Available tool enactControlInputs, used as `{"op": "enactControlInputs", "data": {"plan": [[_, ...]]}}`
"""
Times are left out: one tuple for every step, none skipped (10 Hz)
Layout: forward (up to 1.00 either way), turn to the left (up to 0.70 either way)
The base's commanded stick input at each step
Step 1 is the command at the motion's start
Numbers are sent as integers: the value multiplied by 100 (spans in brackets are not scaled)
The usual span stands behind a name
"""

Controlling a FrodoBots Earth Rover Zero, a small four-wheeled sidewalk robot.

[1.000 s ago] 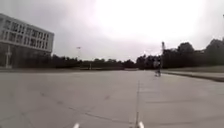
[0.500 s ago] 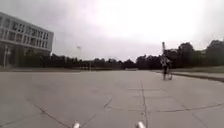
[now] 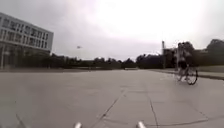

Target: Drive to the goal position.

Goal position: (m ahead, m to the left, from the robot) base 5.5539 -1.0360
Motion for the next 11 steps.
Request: {"op": "enactControlInputs", "data": {"plan": [[85, 0], [85, 0], [85, 0], [85, 0], [85, 0], [85, 0], [85, 0], [85, 0], [85, 0], [85, -2], [85, -7]]}}
